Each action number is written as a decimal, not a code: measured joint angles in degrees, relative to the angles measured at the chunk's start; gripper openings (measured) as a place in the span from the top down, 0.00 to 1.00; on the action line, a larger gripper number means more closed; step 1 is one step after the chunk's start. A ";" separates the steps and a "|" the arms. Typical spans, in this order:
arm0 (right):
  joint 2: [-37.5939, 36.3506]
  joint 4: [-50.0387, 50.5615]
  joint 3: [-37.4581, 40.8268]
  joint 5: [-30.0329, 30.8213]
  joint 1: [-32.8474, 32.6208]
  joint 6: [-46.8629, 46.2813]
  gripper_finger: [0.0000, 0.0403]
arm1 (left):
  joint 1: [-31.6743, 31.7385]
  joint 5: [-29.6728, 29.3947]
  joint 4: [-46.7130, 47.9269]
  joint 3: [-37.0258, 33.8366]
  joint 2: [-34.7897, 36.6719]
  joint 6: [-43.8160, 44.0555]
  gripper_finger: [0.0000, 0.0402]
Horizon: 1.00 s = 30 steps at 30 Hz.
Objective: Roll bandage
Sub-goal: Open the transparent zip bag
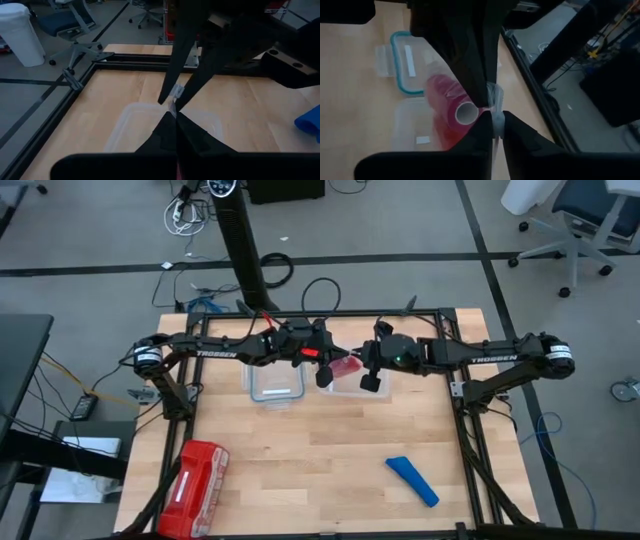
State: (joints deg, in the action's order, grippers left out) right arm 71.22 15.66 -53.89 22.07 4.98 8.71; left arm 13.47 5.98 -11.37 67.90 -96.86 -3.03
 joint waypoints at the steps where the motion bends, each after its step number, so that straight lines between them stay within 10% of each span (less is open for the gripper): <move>1: -0.02 -0.38 0.29 -0.70 0.27 -0.15 0.92 | 0.00 0.00 0.00 0.00 0.00 0.00 1.00; 30: -0.11 0.09 3.01 -5.96 1.44 -5.11 0.94 | -0.04 0.15 0.92 -0.09 1.30 -1.20 1.00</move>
State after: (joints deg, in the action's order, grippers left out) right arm 71.11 15.75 -50.87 16.11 6.42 3.60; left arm 13.43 6.13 -10.45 67.81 -95.56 -4.23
